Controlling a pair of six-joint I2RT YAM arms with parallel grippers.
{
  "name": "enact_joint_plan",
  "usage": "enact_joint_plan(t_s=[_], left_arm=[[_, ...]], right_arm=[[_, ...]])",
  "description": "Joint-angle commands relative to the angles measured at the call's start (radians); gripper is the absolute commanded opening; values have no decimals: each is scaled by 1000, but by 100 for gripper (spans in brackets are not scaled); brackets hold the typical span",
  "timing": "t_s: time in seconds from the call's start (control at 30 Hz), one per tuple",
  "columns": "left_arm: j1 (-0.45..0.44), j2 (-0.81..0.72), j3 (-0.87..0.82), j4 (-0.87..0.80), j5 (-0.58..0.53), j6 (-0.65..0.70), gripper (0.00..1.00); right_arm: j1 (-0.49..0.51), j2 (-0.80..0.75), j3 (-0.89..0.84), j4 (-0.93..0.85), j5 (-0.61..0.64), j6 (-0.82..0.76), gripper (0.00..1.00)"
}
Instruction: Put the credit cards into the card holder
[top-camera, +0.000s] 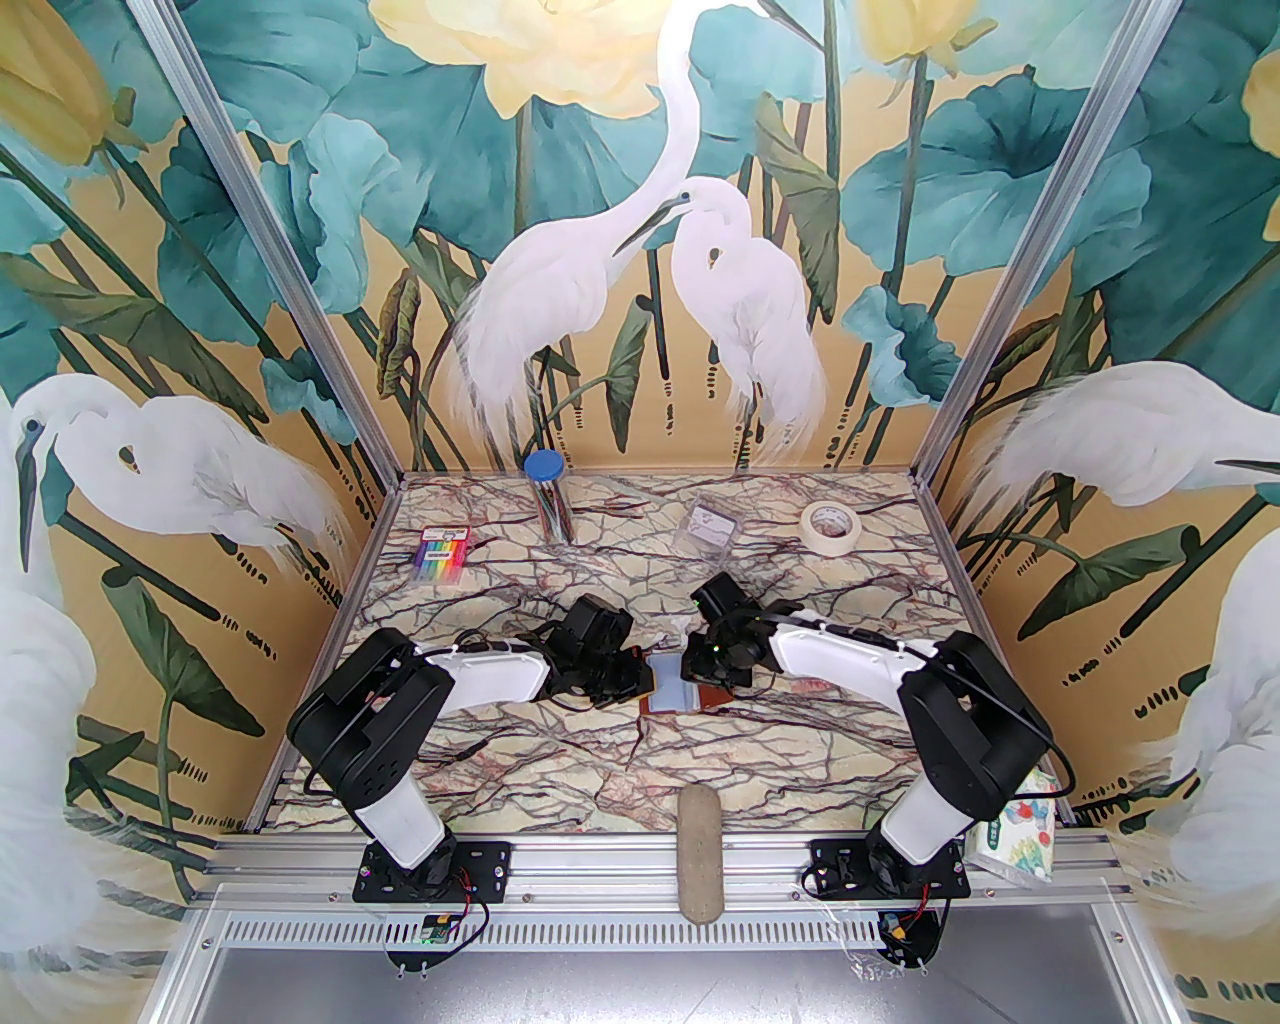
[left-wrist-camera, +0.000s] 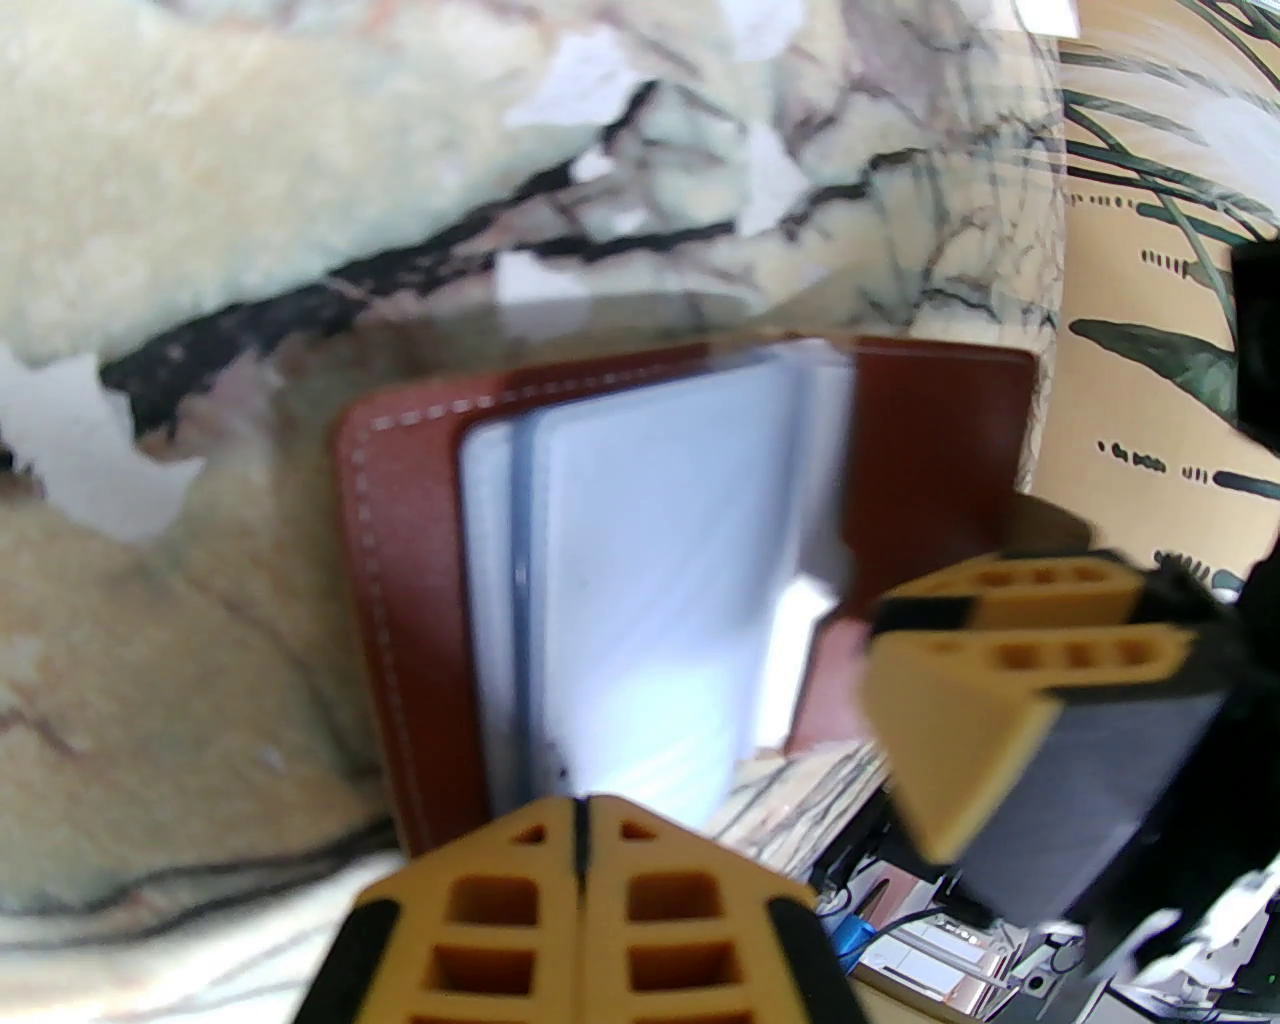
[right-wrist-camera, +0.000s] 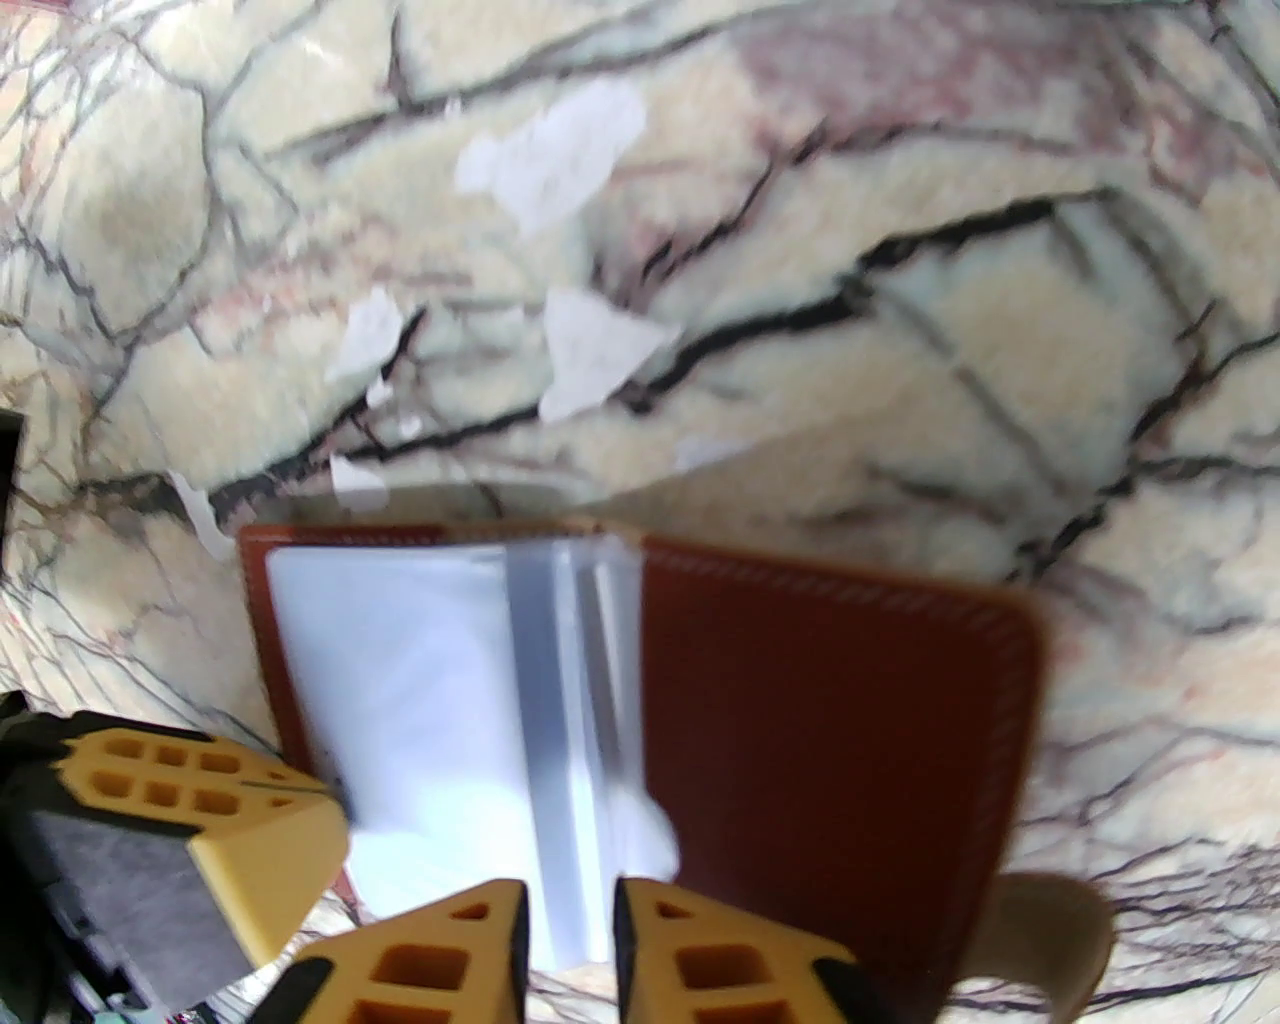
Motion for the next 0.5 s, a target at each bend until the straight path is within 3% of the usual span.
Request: enact_joint_plan(t_s=[0.0, 0.47], left_arm=[[-5, 22, -2, 25, -27, -1, 6], [-6, 79, -25, 53, -39, -1, 6]], right_arm=[[-24, -22, -28, -11, -30, -39, 26], [-74, 81, -111, 76, -62, -52, 28]])
